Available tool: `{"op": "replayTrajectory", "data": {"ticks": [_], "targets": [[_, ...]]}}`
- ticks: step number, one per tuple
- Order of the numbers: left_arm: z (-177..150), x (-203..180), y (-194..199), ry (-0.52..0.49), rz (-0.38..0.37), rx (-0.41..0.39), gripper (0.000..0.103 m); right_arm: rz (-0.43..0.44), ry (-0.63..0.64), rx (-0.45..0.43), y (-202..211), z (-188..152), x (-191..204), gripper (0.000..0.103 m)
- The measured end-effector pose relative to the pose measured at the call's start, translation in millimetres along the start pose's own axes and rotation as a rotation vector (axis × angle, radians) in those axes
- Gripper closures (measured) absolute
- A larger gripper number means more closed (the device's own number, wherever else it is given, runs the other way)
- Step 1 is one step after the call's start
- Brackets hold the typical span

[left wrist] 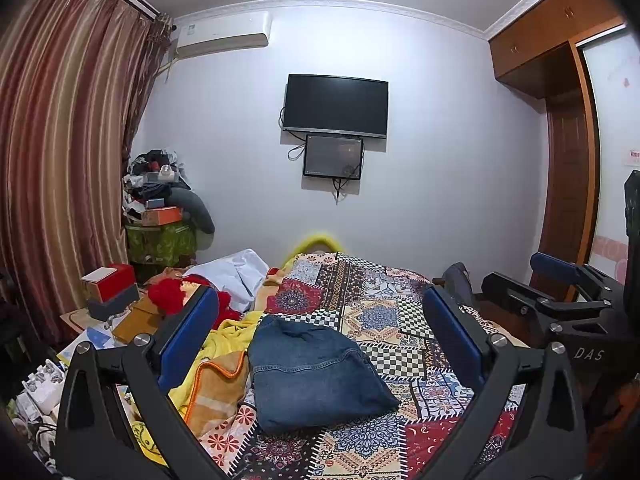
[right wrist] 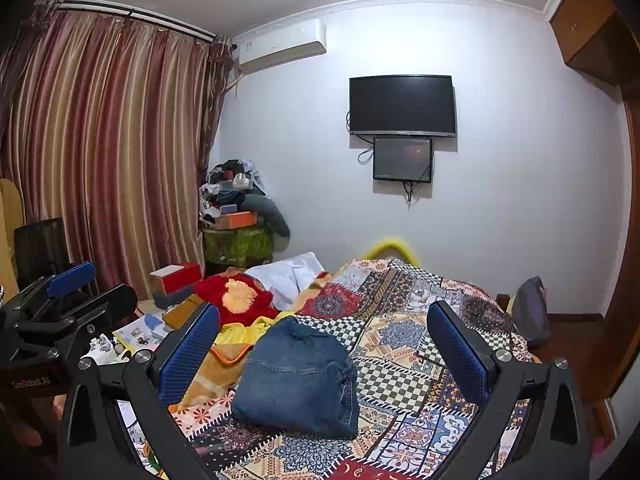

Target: Fold large clothes

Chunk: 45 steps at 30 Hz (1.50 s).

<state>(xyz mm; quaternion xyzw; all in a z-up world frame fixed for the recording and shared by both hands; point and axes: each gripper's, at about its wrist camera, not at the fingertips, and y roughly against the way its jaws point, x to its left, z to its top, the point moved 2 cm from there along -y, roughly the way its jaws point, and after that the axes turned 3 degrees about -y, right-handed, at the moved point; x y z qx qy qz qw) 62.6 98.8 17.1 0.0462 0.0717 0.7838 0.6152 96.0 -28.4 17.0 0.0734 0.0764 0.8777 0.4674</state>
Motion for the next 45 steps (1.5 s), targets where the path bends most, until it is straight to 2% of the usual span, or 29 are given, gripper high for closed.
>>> {"op": "replayTrajectory", "data": {"ticks": [25, 45], "targets": [[-5.7, -0.2, -2.9, 0.002, -0.001, 0.021, 0.0, 0.011, -0.024, 0.02, -3.0, -3.4, -7.3, 0.0], [-5.4, 6.2, -2.1, 0.022, -0.03, 0.027, 0.0, 0.004, -0.032, 0.009, -1.7, -2.5, -7.0, 0.0]]}}
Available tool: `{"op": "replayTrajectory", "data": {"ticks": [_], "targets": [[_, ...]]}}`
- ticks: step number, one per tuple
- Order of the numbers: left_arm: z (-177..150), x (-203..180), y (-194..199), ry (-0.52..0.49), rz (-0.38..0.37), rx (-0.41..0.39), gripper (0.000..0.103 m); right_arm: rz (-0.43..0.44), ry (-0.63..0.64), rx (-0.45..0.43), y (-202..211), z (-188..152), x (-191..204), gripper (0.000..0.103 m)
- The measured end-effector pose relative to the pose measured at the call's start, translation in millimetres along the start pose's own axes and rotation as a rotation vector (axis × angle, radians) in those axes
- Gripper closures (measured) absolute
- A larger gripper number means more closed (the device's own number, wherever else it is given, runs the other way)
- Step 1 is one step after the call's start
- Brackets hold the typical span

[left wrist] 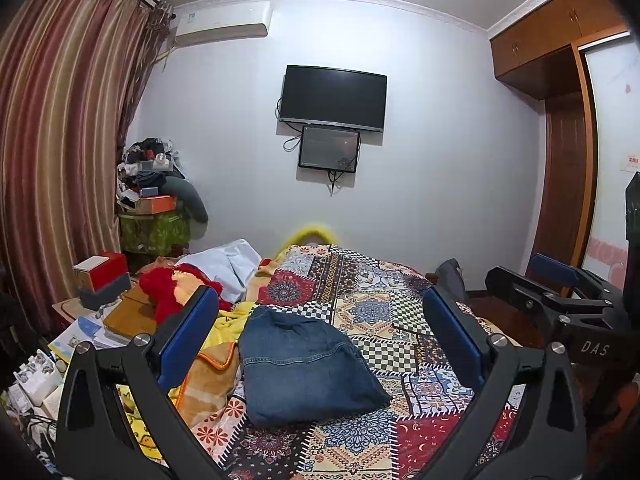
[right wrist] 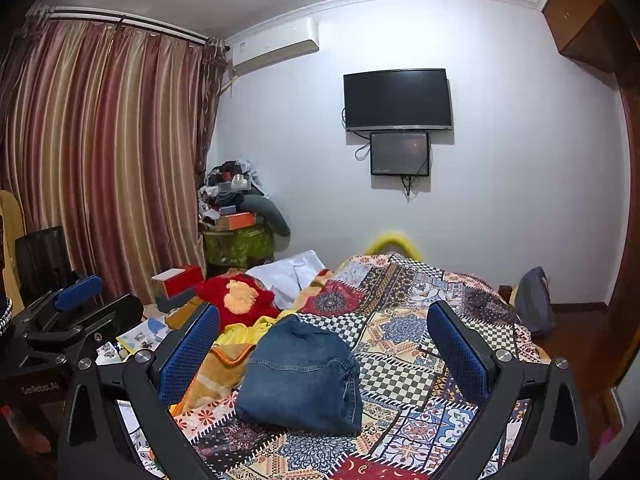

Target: Fold large clothes

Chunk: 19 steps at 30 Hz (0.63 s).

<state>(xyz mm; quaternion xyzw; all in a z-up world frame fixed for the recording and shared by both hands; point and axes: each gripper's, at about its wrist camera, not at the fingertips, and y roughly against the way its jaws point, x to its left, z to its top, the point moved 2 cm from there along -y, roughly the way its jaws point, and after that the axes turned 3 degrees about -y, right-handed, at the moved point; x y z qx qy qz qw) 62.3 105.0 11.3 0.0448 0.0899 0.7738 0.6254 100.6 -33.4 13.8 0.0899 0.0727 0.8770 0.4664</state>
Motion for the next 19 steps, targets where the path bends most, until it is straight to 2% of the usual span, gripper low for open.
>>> {"op": "replayTrajectory", "data": {"ticks": [19], "targets": [[-0.1, -4.1, -0.5, -0.006, -0.011, 0.01, 0.0, -0.01, -0.024, 0.0, -1.9, 0.1, 6.8, 0.0]]}}
